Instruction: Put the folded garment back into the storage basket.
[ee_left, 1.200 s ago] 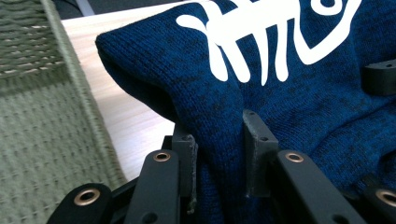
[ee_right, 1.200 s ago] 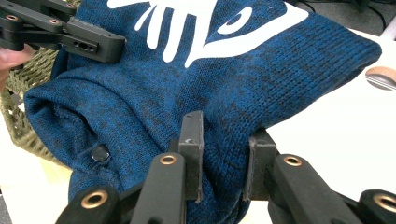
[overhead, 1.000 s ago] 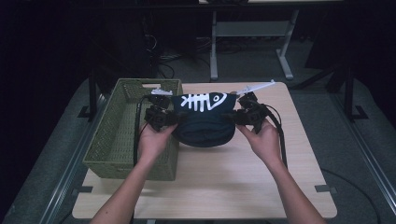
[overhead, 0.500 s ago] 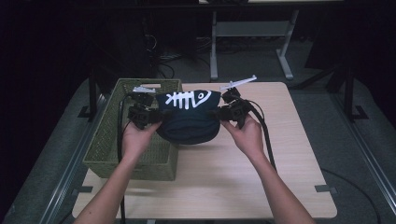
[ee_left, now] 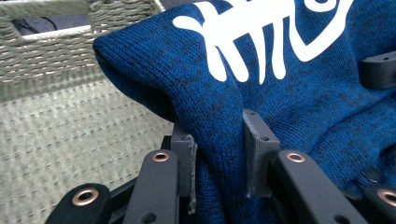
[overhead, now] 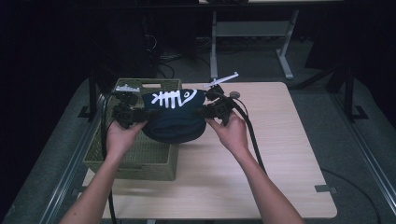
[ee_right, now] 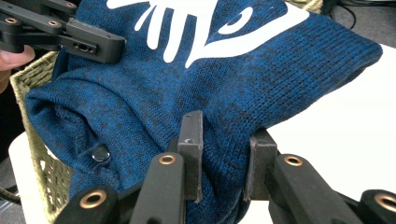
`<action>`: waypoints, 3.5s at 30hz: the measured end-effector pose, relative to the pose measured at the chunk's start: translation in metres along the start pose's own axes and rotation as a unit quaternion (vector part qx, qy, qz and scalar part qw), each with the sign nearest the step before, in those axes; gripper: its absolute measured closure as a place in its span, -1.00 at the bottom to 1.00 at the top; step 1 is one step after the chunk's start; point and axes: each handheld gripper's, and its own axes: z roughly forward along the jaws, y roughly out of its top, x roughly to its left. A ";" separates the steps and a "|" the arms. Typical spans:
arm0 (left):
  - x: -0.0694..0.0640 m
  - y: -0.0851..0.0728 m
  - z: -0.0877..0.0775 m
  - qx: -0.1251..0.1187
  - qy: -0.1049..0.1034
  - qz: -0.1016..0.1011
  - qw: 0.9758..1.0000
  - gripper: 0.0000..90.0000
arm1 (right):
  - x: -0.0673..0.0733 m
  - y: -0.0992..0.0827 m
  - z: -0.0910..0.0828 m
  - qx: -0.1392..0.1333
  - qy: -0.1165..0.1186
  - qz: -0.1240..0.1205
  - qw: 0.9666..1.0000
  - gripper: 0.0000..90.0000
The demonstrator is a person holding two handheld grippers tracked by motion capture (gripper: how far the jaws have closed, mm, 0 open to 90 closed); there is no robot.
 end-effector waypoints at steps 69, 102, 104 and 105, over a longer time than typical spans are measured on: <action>0.096 -0.050 -0.023 0.058 0.061 0.000 0.996 0.51 | 0.057 0.015 0.121 0.041 0.048 0.003 0.998 0.57; 0.103 -0.062 0.000 0.098 0.082 0.012 0.992 0.42 | 0.058 0.004 0.140 0.084 0.036 -0.002 0.996 0.38; 0.103 -0.063 0.002 0.100 0.088 0.012 0.991 0.40 | 0.057 0.004 0.140 0.086 0.034 -0.001 0.996 0.34; 0.103 -0.063 0.002 0.101 0.092 0.014 0.991 0.29 | 0.059 0.004 0.140 0.087 0.032 -0.006 0.996 0.28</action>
